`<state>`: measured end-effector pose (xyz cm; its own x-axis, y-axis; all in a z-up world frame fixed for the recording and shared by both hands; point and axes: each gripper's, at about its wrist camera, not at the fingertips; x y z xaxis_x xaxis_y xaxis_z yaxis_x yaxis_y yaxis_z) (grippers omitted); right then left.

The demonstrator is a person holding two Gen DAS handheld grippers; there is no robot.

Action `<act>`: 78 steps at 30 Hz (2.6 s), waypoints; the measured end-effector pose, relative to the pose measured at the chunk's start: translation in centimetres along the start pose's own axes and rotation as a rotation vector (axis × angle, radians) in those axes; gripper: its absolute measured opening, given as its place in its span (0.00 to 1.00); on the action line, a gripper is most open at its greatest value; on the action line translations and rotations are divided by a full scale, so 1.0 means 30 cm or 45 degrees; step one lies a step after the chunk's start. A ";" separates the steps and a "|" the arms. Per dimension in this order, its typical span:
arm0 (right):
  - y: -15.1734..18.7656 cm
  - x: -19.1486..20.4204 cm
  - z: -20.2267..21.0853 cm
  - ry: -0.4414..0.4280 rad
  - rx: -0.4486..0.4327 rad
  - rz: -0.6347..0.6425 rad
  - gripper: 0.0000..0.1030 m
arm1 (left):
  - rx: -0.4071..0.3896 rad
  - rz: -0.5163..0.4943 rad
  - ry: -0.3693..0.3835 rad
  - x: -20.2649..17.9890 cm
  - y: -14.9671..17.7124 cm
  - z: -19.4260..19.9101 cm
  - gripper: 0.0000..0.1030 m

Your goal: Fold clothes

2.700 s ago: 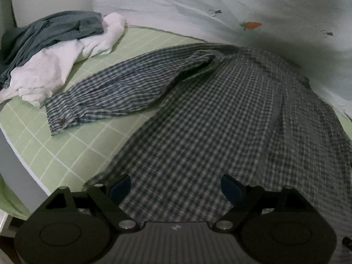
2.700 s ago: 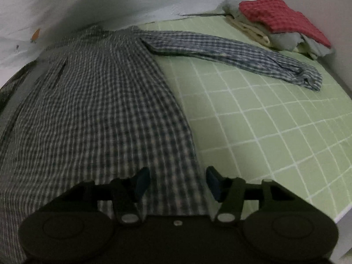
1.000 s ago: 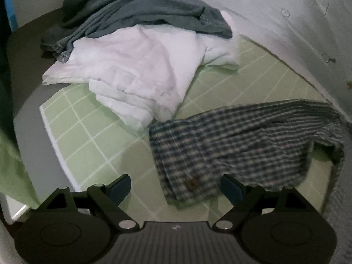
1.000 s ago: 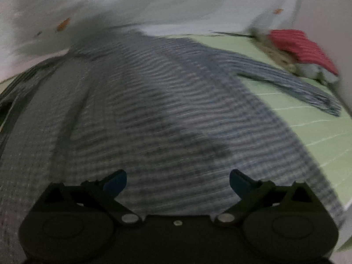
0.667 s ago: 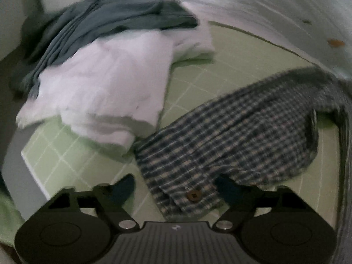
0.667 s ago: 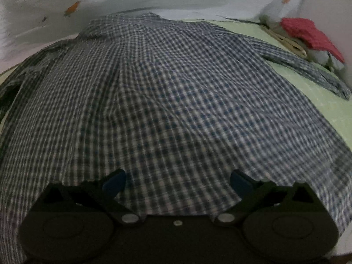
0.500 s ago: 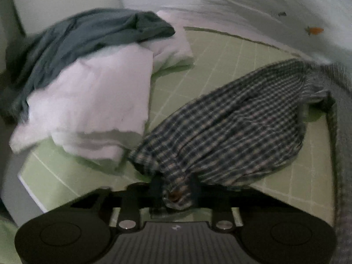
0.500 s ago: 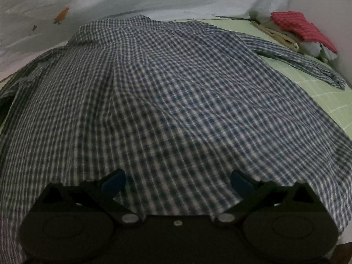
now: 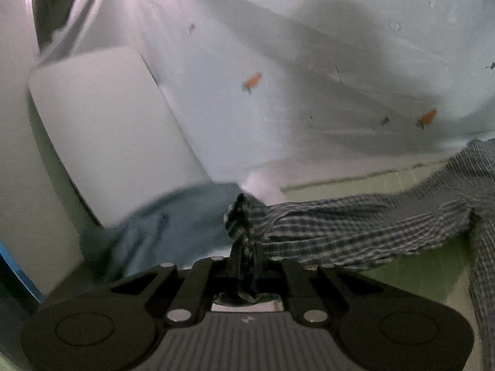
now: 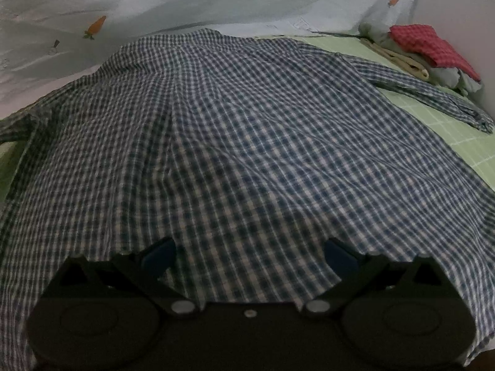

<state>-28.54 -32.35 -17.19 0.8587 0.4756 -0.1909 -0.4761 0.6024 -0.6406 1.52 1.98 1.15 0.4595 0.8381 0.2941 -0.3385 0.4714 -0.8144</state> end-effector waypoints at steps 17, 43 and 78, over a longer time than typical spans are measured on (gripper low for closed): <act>0.015 -0.008 -0.003 -0.021 -0.051 0.003 1.00 | 0.486 0.753 0.031 0.176 0.257 -0.268 0.09; 0.056 -0.024 0.010 -0.066 -0.145 0.020 1.00 | 0.311 0.215 0.938 -0.534 -0.063 -0.164 0.33; 0.086 0.021 0.019 0.050 -0.229 -0.115 1.00 | 0.265 0.393 0.431 -0.195 -0.060 -0.330 0.08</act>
<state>-29.34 -30.15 -18.54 0.9049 0.3971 -0.1534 -0.3582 0.5158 -0.7782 7.56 -6.50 -4.05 0.5413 0.8270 -0.1518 -0.6414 0.2894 -0.7105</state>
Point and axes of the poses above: each gripper's, at about its wrist camera, not at the fingertips, and z roughly against the way its jaws point, x to its left, y to its underside, and after that the axes turned 15 degrees about y, right-handed
